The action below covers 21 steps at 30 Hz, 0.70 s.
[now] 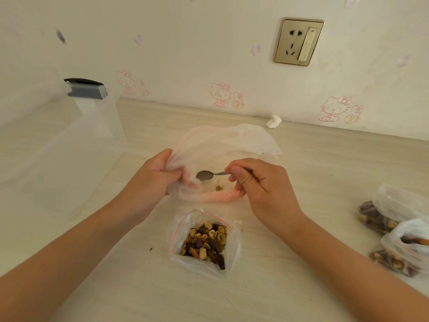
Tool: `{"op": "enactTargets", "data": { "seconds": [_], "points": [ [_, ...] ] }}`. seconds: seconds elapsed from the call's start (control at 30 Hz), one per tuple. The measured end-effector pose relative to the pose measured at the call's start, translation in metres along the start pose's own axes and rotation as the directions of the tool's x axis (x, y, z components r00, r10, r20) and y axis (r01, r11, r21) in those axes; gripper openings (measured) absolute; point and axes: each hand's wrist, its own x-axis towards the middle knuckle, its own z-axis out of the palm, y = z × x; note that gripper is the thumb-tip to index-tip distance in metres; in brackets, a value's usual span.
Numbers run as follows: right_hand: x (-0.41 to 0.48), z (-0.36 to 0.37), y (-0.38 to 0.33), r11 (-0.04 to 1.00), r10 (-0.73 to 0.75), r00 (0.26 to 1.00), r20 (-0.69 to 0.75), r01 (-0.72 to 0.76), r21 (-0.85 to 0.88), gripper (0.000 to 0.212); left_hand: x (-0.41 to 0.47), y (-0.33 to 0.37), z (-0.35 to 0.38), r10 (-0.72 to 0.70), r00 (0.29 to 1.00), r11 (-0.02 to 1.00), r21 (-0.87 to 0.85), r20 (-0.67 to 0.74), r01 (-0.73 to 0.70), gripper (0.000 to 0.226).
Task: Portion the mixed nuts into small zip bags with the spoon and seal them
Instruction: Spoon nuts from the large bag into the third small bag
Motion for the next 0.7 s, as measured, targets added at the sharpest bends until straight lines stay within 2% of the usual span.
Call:
{"op": "enactTargets", "data": {
  "seconds": [0.07,0.13,0.17,0.23,0.3,0.37,0.57,0.7],
  "points": [
    [0.0,0.0,0.0,1.0,0.027,0.999,-0.027,-0.027,0.01,0.02,0.001,0.0,0.002,-0.099,0.995,0.987,-0.131,-0.014,0.096,0.026],
    [0.0,-0.001,0.0,0.999,0.046,0.998,-0.039,-0.046,0.014,0.02,0.001,-0.001,0.003,-0.168,0.986,0.971,-0.173,-0.017,0.163,0.041],
    [0.0,-0.001,0.0,0.999,0.049,0.998,-0.04,-0.049,0.013,0.02,0.002,-0.001,0.002,-0.18,0.983,0.978,-0.114,-0.022,0.177,0.048],
    [-0.001,-0.001,-0.001,0.999,0.051,0.998,-0.04,-0.05,0.013,0.02,0.002,0.0,0.0,-0.145,0.988,0.981,0.124,-0.044,0.15,0.048],
    [-0.001,0.0,-0.002,0.999,0.049,0.998,-0.042,-0.048,0.016,0.02,0.003,-0.001,-0.002,-0.082,0.995,0.948,0.303,-0.063,0.097,0.033],
    [-0.001,0.0,-0.002,0.999,0.046,0.998,-0.045,-0.046,0.012,0.02,0.005,-0.004,-0.006,-0.021,0.997,0.917,0.396,-0.077,0.05,0.009],
    [0.0,-0.002,-0.009,0.989,0.108,0.976,-0.188,-0.085,0.124,0.023,0.006,-0.005,-0.008,-0.031,0.993,0.924,0.376,-0.113,0.071,0.003],
    [-0.001,-0.006,-0.016,0.975,0.139,0.963,-0.23,-0.092,0.205,0.026,0.006,-0.006,-0.009,-0.045,0.994,0.938,0.337,-0.104,0.078,0.02]
  ]
}}
